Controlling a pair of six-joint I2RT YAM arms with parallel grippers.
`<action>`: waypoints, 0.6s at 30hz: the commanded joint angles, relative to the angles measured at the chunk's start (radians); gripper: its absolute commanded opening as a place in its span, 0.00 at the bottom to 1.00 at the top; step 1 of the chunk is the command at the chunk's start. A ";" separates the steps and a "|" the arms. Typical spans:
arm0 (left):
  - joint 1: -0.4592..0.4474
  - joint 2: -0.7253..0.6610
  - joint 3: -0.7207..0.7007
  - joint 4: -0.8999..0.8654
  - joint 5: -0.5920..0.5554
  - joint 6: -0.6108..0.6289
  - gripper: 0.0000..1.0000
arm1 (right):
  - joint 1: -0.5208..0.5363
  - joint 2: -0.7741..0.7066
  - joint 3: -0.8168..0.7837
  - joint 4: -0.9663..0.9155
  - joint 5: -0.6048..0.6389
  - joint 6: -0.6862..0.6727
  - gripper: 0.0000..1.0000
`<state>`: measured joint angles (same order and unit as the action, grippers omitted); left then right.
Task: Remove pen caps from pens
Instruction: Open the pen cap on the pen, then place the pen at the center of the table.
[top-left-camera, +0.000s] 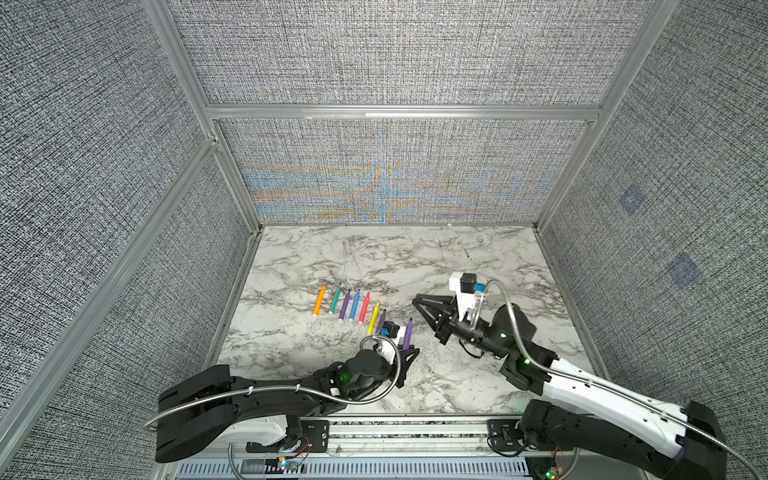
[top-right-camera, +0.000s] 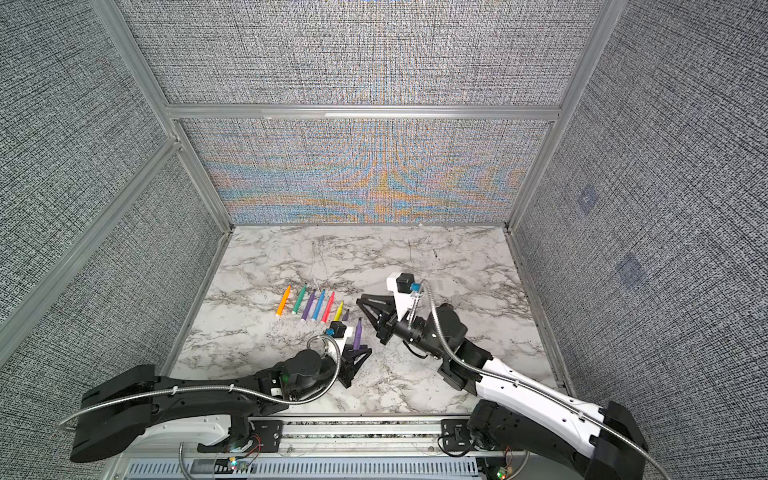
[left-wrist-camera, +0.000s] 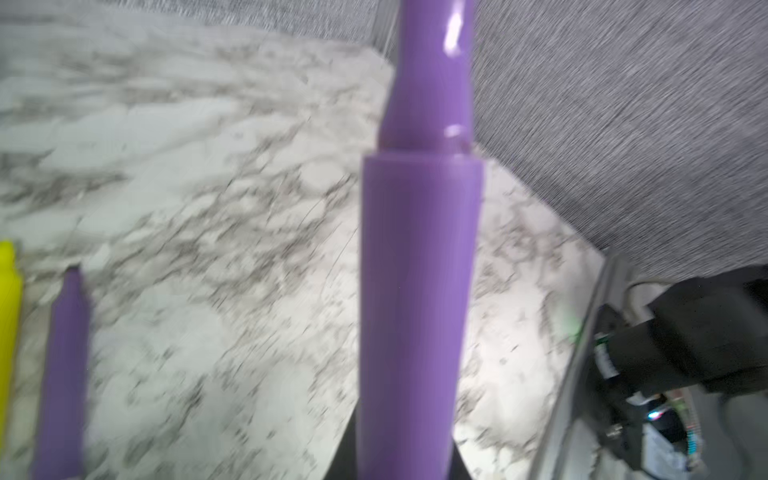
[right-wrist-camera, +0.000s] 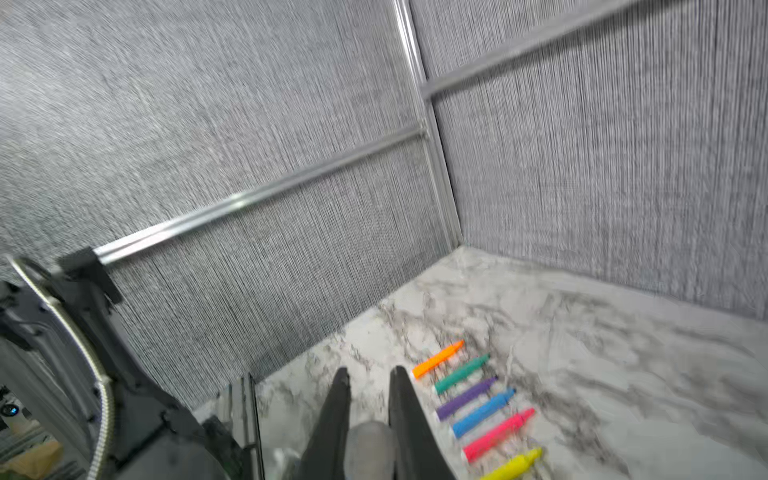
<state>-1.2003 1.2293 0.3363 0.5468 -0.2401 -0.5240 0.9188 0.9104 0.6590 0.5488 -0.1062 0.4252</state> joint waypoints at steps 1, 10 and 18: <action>-0.001 0.045 0.018 0.005 0.000 -0.028 0.00 | -0.001 -0.004 0.050 0.015 0.019 -0.039 0.00; 0.027 0.075 0.140 -0.307 -0.157 -0.094 0.00 | 0.000 -0.093 0.033 -0.243 0.283 -0.132 0.00; 0.126 0.320 0.458 -0.760 -0.125 -0.044 0.00 | -0.004 -0.278 -0.093 -0.433 0.531 -0.173 0.00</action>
<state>-1.0931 1.4994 0.7437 0.0017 -0.3618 -0.6003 0.9146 0.6666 0.5739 0.1905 0.3080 0.2806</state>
